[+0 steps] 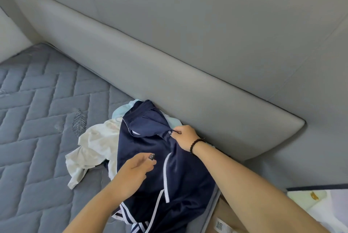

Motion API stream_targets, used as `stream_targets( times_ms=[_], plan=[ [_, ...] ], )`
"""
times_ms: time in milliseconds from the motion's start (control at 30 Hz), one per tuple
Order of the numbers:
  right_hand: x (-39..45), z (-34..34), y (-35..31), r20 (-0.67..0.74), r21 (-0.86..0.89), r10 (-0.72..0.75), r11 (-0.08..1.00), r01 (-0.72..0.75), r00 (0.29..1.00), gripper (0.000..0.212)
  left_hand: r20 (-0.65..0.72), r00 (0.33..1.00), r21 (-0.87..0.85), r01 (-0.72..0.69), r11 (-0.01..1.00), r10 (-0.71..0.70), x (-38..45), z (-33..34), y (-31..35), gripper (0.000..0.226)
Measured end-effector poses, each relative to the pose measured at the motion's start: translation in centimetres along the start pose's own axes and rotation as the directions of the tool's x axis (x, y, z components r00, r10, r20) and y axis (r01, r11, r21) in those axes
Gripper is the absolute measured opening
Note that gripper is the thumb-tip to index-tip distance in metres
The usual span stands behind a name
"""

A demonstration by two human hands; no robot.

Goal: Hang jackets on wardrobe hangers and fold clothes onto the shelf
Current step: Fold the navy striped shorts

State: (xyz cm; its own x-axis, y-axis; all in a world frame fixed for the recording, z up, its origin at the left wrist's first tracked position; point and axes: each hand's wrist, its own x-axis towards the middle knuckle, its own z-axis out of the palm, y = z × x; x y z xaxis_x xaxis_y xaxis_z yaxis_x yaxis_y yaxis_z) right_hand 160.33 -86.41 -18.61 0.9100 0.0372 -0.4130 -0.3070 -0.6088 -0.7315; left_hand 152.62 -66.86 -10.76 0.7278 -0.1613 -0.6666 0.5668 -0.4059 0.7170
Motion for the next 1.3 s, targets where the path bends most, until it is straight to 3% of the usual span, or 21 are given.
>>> stream_targets(
  times_ms=[167,300,367,467,533,667,833,900,1033,1067,1133,1200,1300],
  plan=[
    [-5.1,-0.9,-5.0,0.108,0.239,-0.138,0.965,0.109,0.985,0.033,-0.07,0.99,-0.238,0.101,0.966,-0.121,-1.5,-1.0,0.2,0.022],
    [-10.9,-1.2,-8.2,0.175,0.281,-0.277,0.934,0.222,0.945,0.033,-0.043,0.979,-0.636,0.128,0.761,-0.201,-3.7,-2.1,1.3,0.036],
    [-14.4,-1.6,-9.8,0.186,0.281,-0.341,0.917,0.283,0.921,0.026,0.001,0.986,-0.733,0.116,0.67,-0.17,-5.5,-2.7,1.7,0.045],
    [-19.9,-2.2,-11.9,0.193,0.238,-0.403,0.904,0.356,0.895,0.025,0.048,0.996,-0.786,0.084,0.612,-0.075,-8.4,-3.0,2.1,0.049],
    [-23.3,-2.2,-12.7,0.196,0.207,-0.422,0.9,0.383,0.885,0.033,0.046,0.998,-0.773,0.059,0.631,-0.036,-10.5,-2.8,2.3,0.043],
    [-29.7,-1.7,-13.5,0.152,0.147,-0.411,0.909,0.391,0.899,0.036,0.019,0.999,-0.574,0.05,0.817,-0.048,-15.4,-1.6,3.0,0.045],
    [-38.1,-0.6,-13.0,0.07,0.066,-0.338,0.94,0.333,0.939,0.044,-0.026,0.99,-0.437,-0.133,0.89,0.135,-23.0,0.0,5.0,0.023],
    [-41.3,-0.4,-12.6,0.037,0.068,-0.308,0.95,0.305,0.951,0.039,0.022,0.975,-0.39,-0.194,0.9,0.22,-26.2,0.6,5.8,0.029],
    [-47.4,-1.8,-12.5,-0.082,0.075,-0.229,0.969,0.235,0.97,0.004,0.126,0.913,-0.304,-0.336,0.892,0.387,-33.1,2.2,6.8,0.027],
    [-48.9,-2.4,-12.6,-0.142,0.075,-0.22,0.97,0.233,0.965,0.009,0.165,0.891,-0.286,-0.366,0.886,0.422,-34.9,2.6,7.1,0.027],
    [-52.0,-3.8,-13.1,-0.324,0.07,-0.211,0.967,0.246,0.922,0.022,0.24,0.842,-0.258,-0.425,0.868,0.483,-38.1,3.3,7.5,0.028],
    [-54.7,-4.7,-13.5,-0.522,0.109,-0.18,0.955,0.275,0.834,0.03,0.286,0.795,-0.236,-0.483,0.844,0.535,-40.8,3.7,7.9,0.027],
    [-57.7,-5.2,-13.1,-0.651,0.215,-0.097,0.928,0.306,0.753,0.046,0.347,0.73,-0.244,-0.537,0.808,0.59,-44.2,4.6,8.1,0.029]
  ],
)
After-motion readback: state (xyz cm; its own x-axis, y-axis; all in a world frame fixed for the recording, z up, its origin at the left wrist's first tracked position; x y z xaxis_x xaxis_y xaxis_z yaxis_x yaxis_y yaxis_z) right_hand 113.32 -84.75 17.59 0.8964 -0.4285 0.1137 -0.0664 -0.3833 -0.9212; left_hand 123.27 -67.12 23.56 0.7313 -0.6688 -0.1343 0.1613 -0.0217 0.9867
